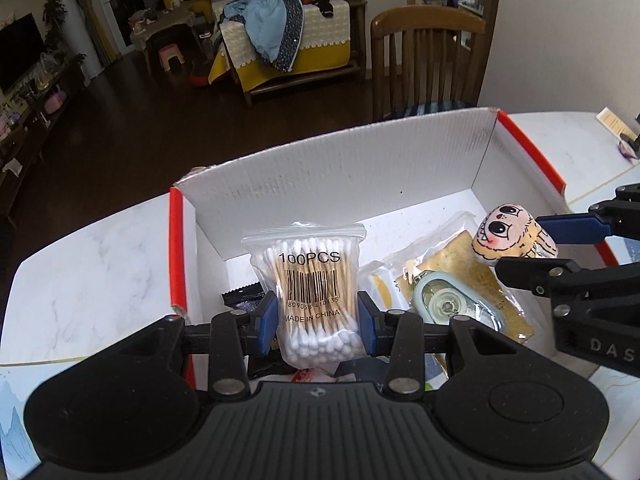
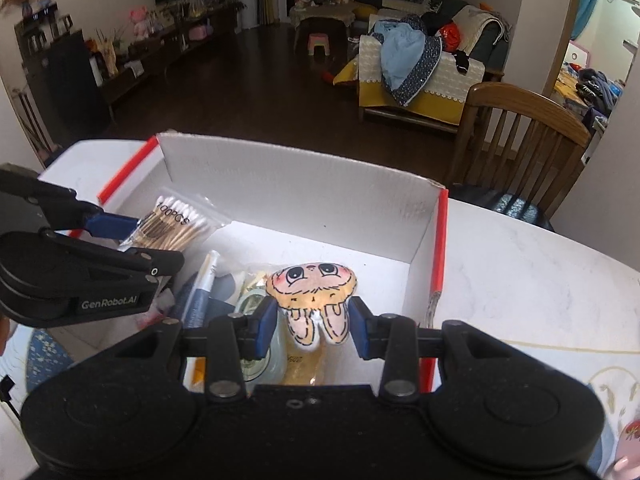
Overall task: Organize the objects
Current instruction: 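Lower the swab bag and keychain into the box and open both grippers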
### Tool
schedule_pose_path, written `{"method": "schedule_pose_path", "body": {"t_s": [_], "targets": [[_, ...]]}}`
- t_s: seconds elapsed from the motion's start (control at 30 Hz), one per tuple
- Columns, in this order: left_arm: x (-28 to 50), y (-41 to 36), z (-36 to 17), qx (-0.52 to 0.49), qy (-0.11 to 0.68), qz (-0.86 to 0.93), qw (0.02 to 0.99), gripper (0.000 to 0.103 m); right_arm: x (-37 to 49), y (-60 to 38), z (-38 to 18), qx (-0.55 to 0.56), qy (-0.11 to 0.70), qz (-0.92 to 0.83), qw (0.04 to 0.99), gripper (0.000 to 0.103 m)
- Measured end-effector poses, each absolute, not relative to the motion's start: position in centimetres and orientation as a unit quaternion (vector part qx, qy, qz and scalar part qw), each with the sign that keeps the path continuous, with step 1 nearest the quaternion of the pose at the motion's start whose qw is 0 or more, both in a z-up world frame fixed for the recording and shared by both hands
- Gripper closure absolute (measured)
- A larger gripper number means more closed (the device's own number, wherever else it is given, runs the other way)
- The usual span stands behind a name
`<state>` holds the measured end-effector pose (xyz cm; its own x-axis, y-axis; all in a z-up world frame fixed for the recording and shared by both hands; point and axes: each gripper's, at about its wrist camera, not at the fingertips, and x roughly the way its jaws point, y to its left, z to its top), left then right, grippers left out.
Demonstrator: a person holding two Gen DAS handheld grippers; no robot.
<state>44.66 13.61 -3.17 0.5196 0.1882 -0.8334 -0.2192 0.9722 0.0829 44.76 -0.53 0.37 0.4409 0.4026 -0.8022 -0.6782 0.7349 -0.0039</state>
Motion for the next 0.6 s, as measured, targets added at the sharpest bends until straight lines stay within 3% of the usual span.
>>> {"method": "schedule_pose_path", "body": {"t_s": [0.6], "targets": [[46.7, 14.5, -5.4, -0.027, 0.503, 0.119, 0.856, 0.063, 46.2, 1.6, -2.2, -0.179, 0.434, 0.317, 0.824, 0.065]]}}
